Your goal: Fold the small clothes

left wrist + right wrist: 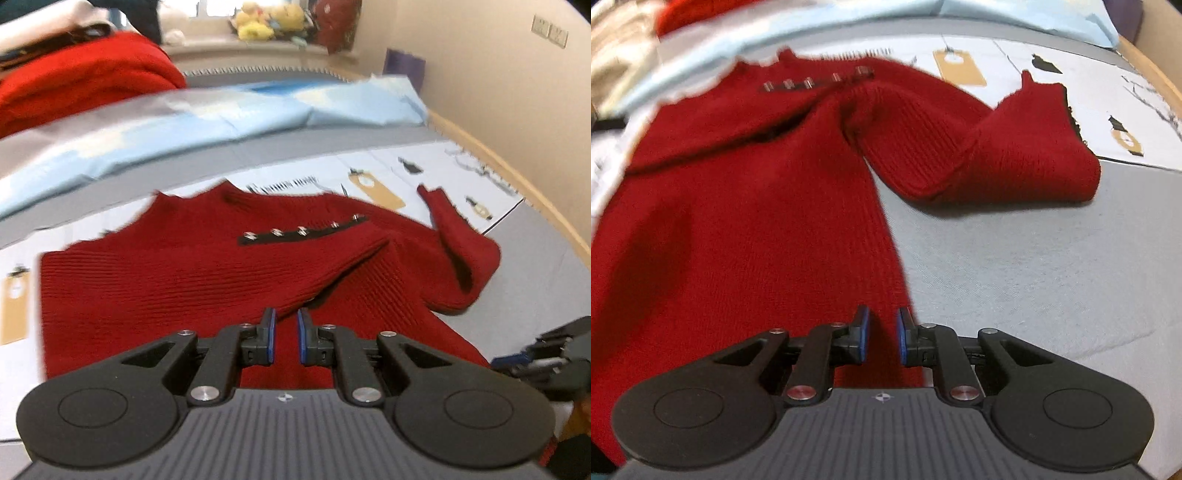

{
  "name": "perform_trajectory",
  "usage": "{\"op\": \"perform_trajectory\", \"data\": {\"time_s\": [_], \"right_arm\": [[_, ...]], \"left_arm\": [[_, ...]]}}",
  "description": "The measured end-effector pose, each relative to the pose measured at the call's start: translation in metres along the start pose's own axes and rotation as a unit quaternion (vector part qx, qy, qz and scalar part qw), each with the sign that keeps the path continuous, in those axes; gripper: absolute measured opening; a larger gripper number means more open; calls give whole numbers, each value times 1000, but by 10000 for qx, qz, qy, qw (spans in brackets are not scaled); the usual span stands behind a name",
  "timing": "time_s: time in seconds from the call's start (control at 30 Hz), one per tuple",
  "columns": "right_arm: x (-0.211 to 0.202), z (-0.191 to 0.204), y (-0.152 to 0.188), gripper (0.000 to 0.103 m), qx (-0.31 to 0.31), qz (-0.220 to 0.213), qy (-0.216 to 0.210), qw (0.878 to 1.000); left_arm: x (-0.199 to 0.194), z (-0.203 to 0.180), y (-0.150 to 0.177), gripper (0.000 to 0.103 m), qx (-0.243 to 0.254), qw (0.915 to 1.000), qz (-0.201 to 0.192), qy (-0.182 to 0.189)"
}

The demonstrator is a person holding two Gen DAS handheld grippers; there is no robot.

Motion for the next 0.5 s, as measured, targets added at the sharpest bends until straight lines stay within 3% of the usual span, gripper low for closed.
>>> {"op": "perform_trajectory", "data": {"time_s": [0.07,0.1,0.2,0.27,0.33,0.37,0.43,0.5], "right_arm": [[8,-1,0,12,-174,69,47,9998],[8,-2,1,8,-200,81,39,9998],[2,-6,0,1,-87,103,-75,9999],[-4,-9,0,1,-33,106,-144,9998],[-7,-11,-1,1,-54,88,-235,9997],[-7,-12,-2,1,-58,114,-295,9995],[-6,-13,-7,3,-69,119,-368,9992],[-11,-19,-22,5,62,-177,-408,9990]], "left_arm": [[30,-11,2,17,28,9999,150,14],[44,-12,6,29,19,9998,216,13],[81,-18,1,48,54,9997,226,-47],[103,-26,0,50,150,9994,300,-21],[118,-30,2,43,447,9982,389,-125],[123,-28,3,18,667,9966,383,-297],[116,-14,-2,11,739,9966,275,-237],[86,17,-17,9,630,9973,-133,-348]]}}
Point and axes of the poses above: each gripper's, at about its wrist camera, not at the fingertips, and x roughly the way its jaws point, z to its left, y to its underside, the point moved 6 cm from there along x, roughly the way its jaws point, and after that the axes turned 4 degrees about -z, right-handed, at the moved point
